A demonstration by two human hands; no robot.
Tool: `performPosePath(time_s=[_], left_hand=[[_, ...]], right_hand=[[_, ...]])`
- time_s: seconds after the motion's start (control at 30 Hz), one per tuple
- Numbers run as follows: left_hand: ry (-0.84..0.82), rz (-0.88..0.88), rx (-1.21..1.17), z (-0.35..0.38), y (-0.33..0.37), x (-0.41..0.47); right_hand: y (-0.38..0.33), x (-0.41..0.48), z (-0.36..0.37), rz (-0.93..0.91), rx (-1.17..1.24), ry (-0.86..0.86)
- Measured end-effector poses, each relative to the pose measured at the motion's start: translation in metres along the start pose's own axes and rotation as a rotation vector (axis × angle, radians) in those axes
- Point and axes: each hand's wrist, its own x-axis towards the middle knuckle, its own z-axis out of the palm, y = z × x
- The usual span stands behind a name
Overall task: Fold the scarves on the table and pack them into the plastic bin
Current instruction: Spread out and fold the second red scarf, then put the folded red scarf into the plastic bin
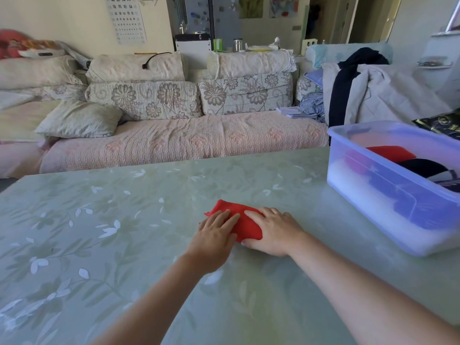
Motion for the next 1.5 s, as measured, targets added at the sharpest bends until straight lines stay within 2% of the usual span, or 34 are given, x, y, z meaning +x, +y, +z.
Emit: performPosePath(time_s=[0.1,0.2,0.3,0.33,0.47,0.6,0.7,0.73,0.8,0.83,0.97,1.1,1.27,1.5], left_hand=[[-0.095,0.022,0.013,0.010,0.017,0.009],[-0.150,0.022,-0.025,0.016,0.044,0.028],[-0.144,0.097,-0.069,0.020,0.073,0.049],[-0.192,0.087,-0.067,0.021,0.083,0.054],[-0.281,0.151,0.134,0.039,0.111,0.071],[-0.228,0.079,-0.272,0.052,0.134,0.087],[-0.227,0.124,-0.305,0.050,0.159,0.101],[-0.214,0.207,-0.236,0.049,0.165,0.103],[-0.324,0.253,-0.287,0.050,0.175,0.105],[-0.266,0.302,-0.283,0.057,0.176,0.110],[-0.157,0.025,-0.161,0.051,0.184,0.105],[-0.066,-0.171,-0.135,0.045,0.175,0.103],[-0.146,-0.396,-0.454,0.030,0.195,0.125],[-0.229,-0.605,-0.551,0.020,0.200,0.145]], right_hand=[[0.018,-0.018,-0.005,0.107,0.019,-0.031],[0.038,-0.038,-0.010,0.187,0.011,-0.054],[0.062,-0.059,-0.023,0.239,0.054,-0.117],[0.070,-0.068,-0.026,0.249,0.072,-0.130],[0.095,-0.094,-0.028,0.278,0.249,-0.101],[0.115,-0.104,-0.021,0.326,0.315,-0.012],[0.129,-0.106,-0.019,0.390,0.239,0.077],[0.133,-0.106,-0.019,0.402,0.235,0.106],[0.140,-0.104,-0.019,0.403,0.305,0.144],[0.142,-0.104,-0.019,0.394,0.349,0.137],[0.144,-0.101,-0.012,0.372,0.460,0.009],[0.138,-0.096,0.001,0.396,0.482,-0.001],[0.143,-0.103,0.009,0.386,0.489,0.039],[0.147,-0.112,0.006,0.345,0.452,0.070]])
